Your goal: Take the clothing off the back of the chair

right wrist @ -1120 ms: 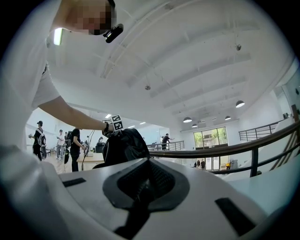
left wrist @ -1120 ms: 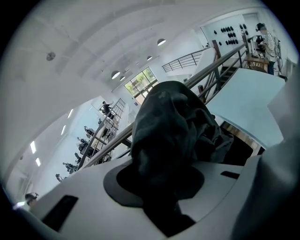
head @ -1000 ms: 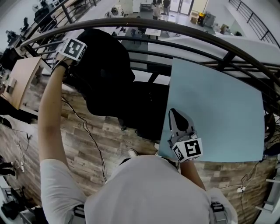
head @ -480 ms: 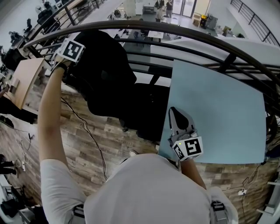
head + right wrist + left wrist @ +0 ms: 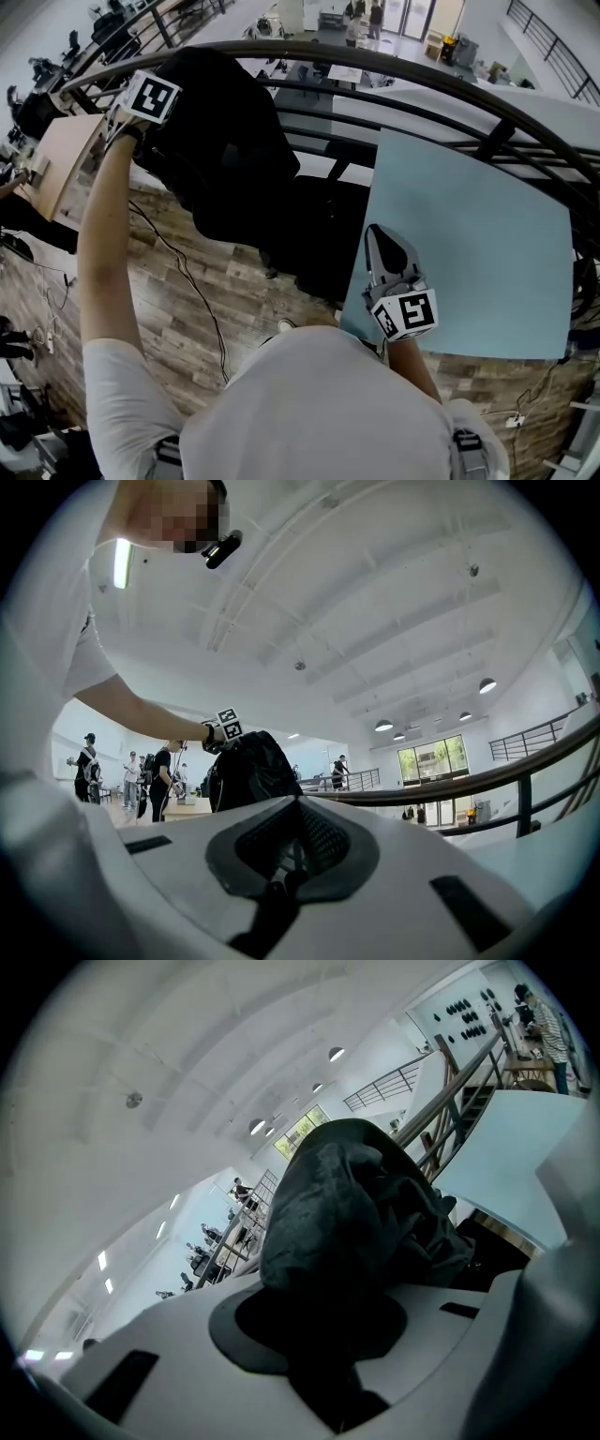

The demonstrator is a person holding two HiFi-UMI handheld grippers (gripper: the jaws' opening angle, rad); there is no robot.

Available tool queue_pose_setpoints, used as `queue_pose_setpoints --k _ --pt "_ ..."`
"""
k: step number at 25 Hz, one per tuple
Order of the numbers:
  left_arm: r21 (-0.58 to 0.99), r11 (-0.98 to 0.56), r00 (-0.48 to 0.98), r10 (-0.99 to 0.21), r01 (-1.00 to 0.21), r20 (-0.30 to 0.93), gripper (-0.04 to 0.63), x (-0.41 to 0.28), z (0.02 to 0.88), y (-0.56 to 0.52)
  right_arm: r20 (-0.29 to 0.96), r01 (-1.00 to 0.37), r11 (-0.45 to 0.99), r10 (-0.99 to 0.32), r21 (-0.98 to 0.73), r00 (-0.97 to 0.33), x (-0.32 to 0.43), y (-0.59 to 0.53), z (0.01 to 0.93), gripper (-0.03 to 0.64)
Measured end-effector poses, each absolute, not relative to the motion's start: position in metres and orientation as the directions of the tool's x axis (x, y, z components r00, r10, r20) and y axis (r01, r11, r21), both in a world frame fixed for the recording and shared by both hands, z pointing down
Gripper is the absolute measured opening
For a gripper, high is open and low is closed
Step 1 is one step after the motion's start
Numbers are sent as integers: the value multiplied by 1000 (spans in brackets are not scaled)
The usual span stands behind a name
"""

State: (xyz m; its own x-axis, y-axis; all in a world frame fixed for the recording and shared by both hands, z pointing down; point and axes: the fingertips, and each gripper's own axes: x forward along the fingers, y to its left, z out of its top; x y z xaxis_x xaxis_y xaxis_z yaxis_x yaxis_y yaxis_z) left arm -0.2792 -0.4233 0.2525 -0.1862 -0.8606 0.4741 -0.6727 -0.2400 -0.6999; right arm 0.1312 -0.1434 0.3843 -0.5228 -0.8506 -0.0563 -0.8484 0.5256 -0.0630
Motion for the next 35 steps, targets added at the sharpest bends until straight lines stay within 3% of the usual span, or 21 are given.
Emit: queue_pose_setpoints --k 13,28,35 --pt "-689 -124 -204 -905 -714 373 110 -303 209 -391 -89 -804 593 -804 -50 -587 105 -152 374 20" --pt "-620 -114 -196 -891 -777 410 110 -330 211 -362 -86 -780 623 -781 -47 -619 87 -148 375 20" --pt "-571 -49 -194 -914 -819 357 110 -350 196 -328 -85 -769 638 -769 -44 -633 81 -150 372 20"
